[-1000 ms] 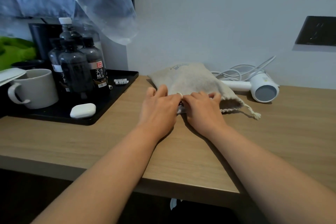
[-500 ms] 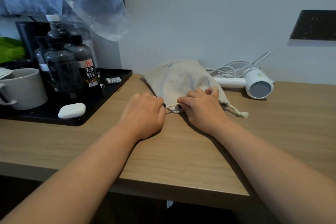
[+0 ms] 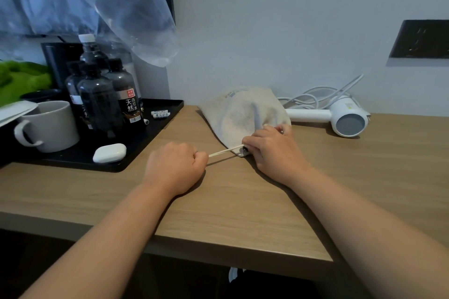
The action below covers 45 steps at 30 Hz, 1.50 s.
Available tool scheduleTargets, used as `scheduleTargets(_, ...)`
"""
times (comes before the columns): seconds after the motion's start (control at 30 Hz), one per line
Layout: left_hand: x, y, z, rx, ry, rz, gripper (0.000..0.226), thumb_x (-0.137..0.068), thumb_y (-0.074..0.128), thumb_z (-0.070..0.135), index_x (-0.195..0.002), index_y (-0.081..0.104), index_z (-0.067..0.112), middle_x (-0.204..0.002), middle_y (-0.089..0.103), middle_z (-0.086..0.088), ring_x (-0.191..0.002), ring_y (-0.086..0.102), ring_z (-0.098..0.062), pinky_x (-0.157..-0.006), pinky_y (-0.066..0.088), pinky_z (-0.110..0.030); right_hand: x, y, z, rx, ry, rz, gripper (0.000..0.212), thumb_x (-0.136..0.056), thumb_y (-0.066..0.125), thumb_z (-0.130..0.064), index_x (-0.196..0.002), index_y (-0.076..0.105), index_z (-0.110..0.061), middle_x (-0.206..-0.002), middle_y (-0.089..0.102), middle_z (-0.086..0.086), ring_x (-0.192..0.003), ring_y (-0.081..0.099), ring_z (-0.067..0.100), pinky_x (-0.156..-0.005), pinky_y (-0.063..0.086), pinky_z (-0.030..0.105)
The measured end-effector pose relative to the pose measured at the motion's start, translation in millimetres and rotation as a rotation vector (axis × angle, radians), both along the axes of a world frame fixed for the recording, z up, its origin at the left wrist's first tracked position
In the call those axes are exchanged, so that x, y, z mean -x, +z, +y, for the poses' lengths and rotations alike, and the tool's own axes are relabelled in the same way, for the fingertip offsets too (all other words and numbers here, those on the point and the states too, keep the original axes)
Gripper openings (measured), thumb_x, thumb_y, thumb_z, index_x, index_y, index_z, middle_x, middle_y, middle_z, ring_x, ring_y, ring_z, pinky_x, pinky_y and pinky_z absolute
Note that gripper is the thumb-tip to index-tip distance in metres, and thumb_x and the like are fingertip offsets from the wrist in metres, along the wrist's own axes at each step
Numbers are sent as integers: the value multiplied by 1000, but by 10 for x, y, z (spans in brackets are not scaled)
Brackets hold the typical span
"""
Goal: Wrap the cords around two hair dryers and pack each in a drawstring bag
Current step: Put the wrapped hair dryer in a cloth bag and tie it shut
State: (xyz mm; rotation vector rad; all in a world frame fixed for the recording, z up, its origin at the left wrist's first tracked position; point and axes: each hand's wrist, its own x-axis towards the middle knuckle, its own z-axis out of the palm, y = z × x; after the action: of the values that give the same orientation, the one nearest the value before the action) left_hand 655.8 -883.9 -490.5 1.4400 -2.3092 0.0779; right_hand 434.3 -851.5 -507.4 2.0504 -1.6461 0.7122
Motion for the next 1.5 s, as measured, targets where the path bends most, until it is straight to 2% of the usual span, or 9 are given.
scheduleTargets(0.27,97,-38,199,-59,-14,146,30,-92,44,33,-69,54,16,-66,56,-2,-62,55,-22,-55,41,-32,-37,9,50,-87,-51,-100,20,-96,51,-22,-102,69,-21,-99,64,-2,-103,55,22,-86,30,38)
scheduleTargets(0.37,168,-29,288,-85,-66,187,11,-91,51,33,-96,56,24,-95,60,6,-82,59,-17,-70,51,-36,-63,30,145,-99,-7,-194,24,-90,59,-20,-113,65,-19,-109,59,0,-111,51,22,-97,35,40)
scheduleTargets(0.47,196,-31,354,-91,-60,198,45,-91,54,29,-133,42,25,-129,54,4,-107,58,-18,-85,52,-39,-37,80,365,-134,-43,-275,56,-87,64,-23,-138,45,-12,-138,40,9,-131,35,27,-109,31,44)
scheduleTargets(0.57,236,-46,443,-5,-51,180,61,-89,54,26,-144,29,23,-139,47,1,-103,61,-21,-79,54,-41,53,92,570,-249,-281,-284,72,-91,57,-31,-148,20,-7,-153,16,11,-140,15,29,-113,23,42)
scheduleTargets(0.77,532,-122,515,222,-221,164,55,-82,60,15,-134,45,9,-133,49,-7,-110,56,-25,-82,52,-36,299,29,680,-337,-421,-280,34,-97,41,-28,-103,66,-6,-116,55,11,-112,49,32,-93,44,39)
scheduleTargets(0.97,1120,-108,380,269,-332,199,55,-72,70,14,-124,54,10,-134,51,-15,-121,51,-33,-95,46,-45,475,100,646,-216,-341,-476,27,-88,50,-22,-63,48,-10,-75,55,13,-76,52,31,-67,41,41)
scheduleTargets(1.13,1423,-96,173,309,-295,147,49,-79,67,27,-126,56,22,-136,50,-10,-125,47,-28,-103,30,-47,578,244,646,-200,-197,-1121,27,-82,48,-14,-56,53,-7,-57,46,9,-62,44,21,-61,36,34)
scheduleTargets(1.37,1536,-72,69,309,-470,97,52,-88,54,30,-139,45,38,-150,29,-3,-135,22,-20,-103,13,-42,552,354,718,-212,17,-1363,29,-85,50,-10,-58,56,-6,-56,50,8,-50,42,14,-45,35,20)
scheduleTargets(1.5,1491,-84,18,170,-526,261,36,-89,53,18,-117,57,41,-141,34,4,-129,25,-18,-99,13,-34,500,383,777,-35,235,-1497,25,-90,57,-10,-71,72,-3,-71,68,10,-47,46,17,-51,39,22)
